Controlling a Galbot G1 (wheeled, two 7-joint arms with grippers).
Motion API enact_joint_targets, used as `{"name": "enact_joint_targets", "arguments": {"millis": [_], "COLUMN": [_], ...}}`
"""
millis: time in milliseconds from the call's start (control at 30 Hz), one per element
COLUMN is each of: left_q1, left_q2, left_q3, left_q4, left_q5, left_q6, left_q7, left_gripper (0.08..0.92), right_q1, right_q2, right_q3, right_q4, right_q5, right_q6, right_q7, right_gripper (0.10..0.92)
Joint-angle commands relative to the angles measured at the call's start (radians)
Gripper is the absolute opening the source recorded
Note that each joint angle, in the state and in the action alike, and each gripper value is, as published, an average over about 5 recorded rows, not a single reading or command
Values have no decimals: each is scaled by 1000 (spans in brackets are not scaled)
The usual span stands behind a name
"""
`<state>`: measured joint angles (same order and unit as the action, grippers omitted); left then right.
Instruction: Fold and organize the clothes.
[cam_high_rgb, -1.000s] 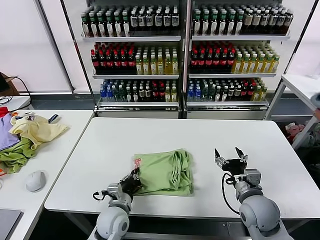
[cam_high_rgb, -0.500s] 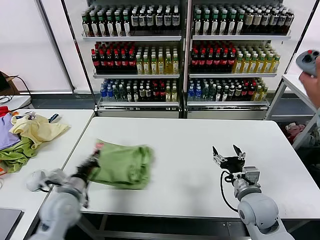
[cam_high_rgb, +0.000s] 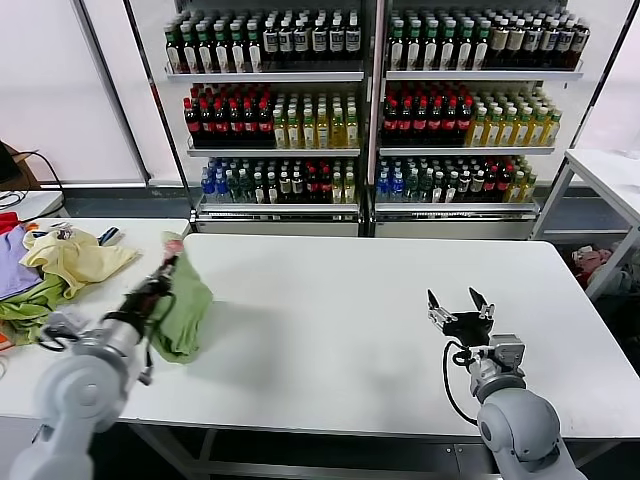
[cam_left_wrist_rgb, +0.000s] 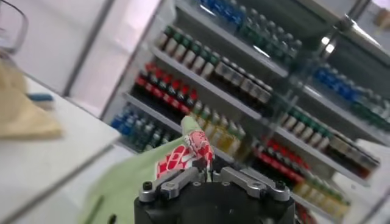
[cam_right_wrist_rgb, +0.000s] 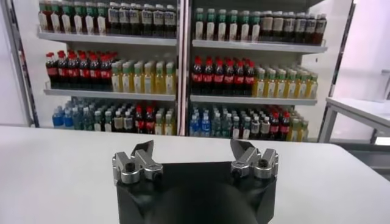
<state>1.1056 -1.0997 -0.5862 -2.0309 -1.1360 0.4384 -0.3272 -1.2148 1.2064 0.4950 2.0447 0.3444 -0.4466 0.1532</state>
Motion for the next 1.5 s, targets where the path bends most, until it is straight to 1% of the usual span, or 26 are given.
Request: {"name": "enact_joint_targets", "arguments": {"millis": [33,200,367,467,600,667,733,833,1000,1133,1233,1367,1433,1500], "left_q1": [-172,-263,-339,-358,-349,-333,-310,-255,-117,10,100,190,218,236], "left_q2": [-214,-313,-387,-407,-406,-402,-395,-367,-282,-214,-174,-159,-161,-165], "left_q3": [486,644,712,728,732,723,700,641,515,394,296,188,156,140], "left_q4": [175,329,423,454,449,427,388,294,111,21,-20,-42,-45,-44], "left_q5": [345,449,484,504,545,561,552,496,440,453,486,512,510,512], "left_q6": [-3,5,8,7,-26,-63,-97,-126,-143,-178,-213,-249,-259,-267], "left_q7": [21,4,-28,-31,-9,4,15,27,33,30,31,30,30,30], "left_gripper": [108,108,108,108,125,164,223,310,448,569,656,764,802,816], "right_q1": [-8,-11,-11,-7,2,9,18,31,72,128,187,245,263,278], "right_q2": [4,1,-1,-2,-3,-2,0,6,54,120,176,232,253,272], "right_q3": [24,41,57,58,51,42,29,-6,-134,-255,-325,-377,-390,-401], "right_q4": [18,30,34,33,30,26,22,12,-45,-147,-253,-369,-405,-440], "right_q5": [-8,-10,-9,-9,-9,-9,-9,-9,-17,-40,-72,-108,-117,-126], "right_q6": [4,7,11,10,8,7,5,0,-5,-4,-1,-2,-6,-13], "right_q7": [-1,-3,-5,-5,-5,-5,-4,0,23,47,67,101,116,126], "right_gripper": [823,823,823,823,823,823,823,823,823,823,823,823,823,823]}}
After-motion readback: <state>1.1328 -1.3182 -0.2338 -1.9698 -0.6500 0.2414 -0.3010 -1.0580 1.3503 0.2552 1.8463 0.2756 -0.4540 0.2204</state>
